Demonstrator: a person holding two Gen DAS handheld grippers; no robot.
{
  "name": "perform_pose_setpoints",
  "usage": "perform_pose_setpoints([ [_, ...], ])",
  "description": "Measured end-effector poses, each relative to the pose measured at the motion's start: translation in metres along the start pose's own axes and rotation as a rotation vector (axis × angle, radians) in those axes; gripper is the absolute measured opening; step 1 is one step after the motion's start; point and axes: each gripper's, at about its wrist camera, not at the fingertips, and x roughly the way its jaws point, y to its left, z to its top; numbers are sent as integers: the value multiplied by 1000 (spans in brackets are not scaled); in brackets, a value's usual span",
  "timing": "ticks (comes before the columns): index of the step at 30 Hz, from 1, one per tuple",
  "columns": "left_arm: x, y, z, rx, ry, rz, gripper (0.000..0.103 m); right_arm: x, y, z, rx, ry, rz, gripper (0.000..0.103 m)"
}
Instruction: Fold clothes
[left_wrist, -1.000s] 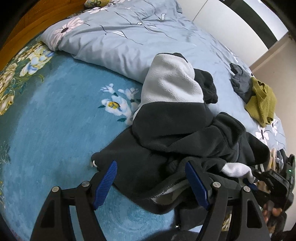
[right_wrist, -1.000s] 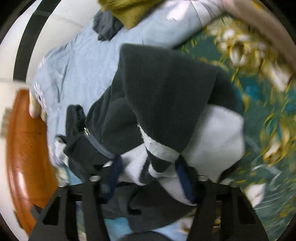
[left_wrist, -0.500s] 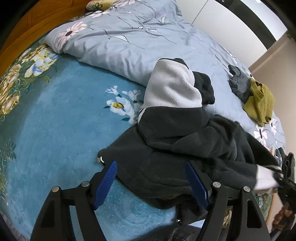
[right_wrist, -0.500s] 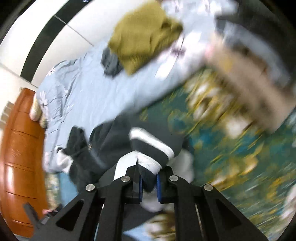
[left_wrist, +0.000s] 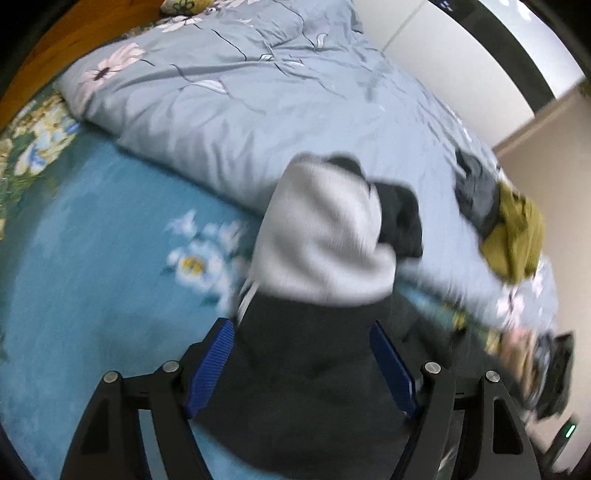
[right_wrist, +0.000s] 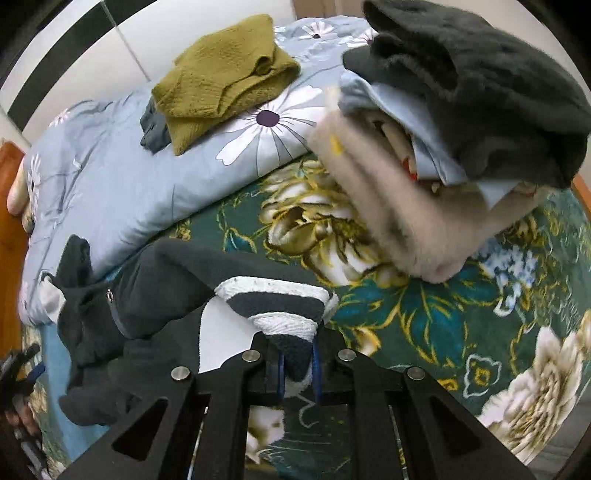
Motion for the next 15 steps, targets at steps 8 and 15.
perform_pose_setpoints([
  [8, 45, -34, 87, -5, -14, 109, 79, 1, 1, -6, 0, 20, 4, 12],
  [15, 62, -32, 90, -30, 8, 166, 34, 5, -4, -9, 37, 35, 22, 12],
])
